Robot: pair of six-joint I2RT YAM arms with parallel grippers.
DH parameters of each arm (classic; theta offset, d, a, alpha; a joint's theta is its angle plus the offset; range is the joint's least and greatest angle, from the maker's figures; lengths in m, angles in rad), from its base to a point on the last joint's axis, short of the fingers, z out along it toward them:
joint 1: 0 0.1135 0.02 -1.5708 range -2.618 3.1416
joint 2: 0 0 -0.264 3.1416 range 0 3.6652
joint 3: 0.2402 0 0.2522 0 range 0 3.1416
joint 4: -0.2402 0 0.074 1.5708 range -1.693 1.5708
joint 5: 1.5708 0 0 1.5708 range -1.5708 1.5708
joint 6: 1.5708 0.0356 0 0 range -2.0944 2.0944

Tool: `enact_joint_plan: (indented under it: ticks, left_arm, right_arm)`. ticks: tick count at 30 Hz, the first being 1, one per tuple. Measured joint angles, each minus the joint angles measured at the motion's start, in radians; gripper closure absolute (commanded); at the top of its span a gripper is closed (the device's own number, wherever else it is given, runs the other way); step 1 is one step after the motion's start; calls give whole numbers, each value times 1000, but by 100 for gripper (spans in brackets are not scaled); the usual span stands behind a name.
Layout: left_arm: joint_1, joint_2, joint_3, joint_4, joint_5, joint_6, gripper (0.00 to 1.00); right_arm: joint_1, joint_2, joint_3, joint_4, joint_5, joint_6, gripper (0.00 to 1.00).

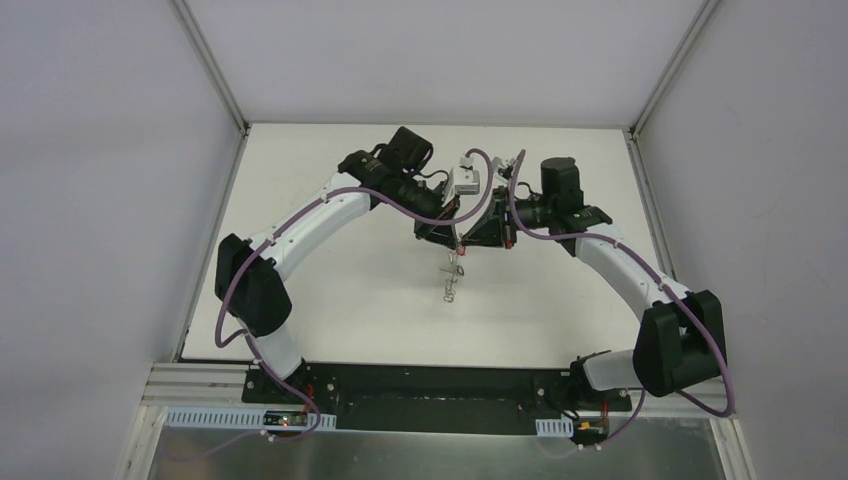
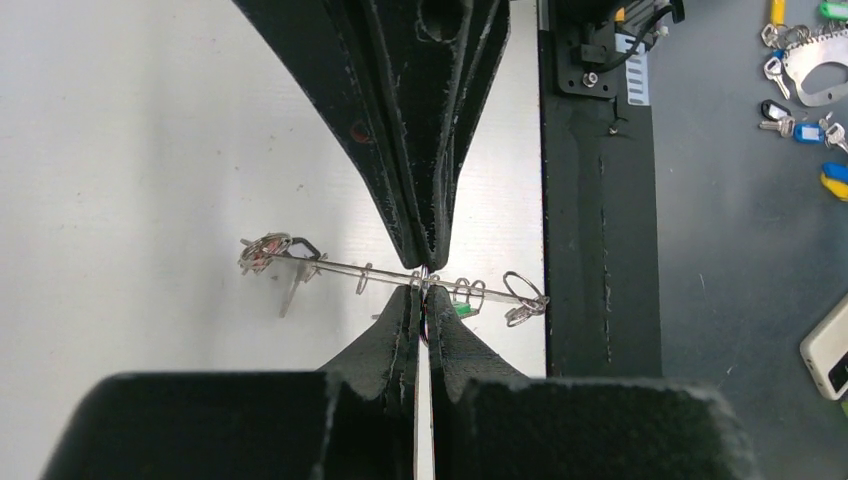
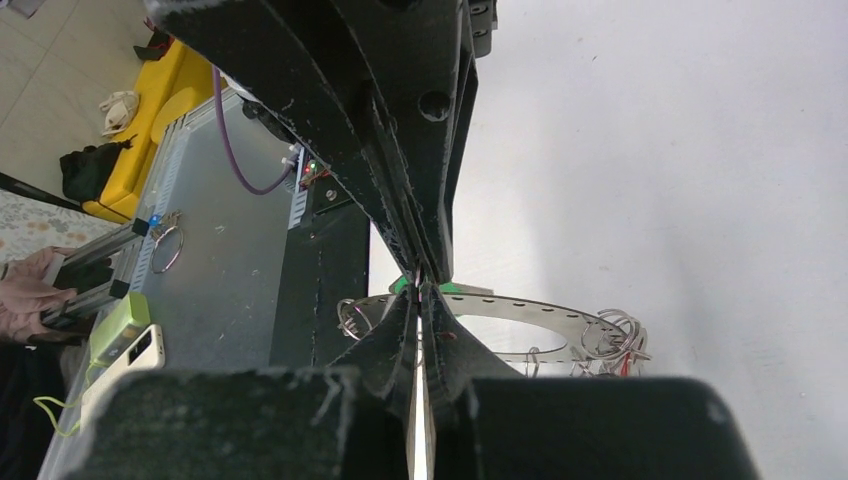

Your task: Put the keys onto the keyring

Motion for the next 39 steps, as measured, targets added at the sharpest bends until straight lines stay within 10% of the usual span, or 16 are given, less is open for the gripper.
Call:
enact_joint_plan:
  ticks: [20,30,39]
  left_arm:
    - [-9,-84,-23,68,-115,-250,100]
    - [-1,-91,-23,-14,-147,-219,100]
    - [0,-92,-20,-72,-118,-248,100]
  right_arm:
    - [3,-39,-11,82,9,19,100]
    - [-14,-47,-11,76,14,36,61]
    - [-17,-95,-11,76,21,43,52]
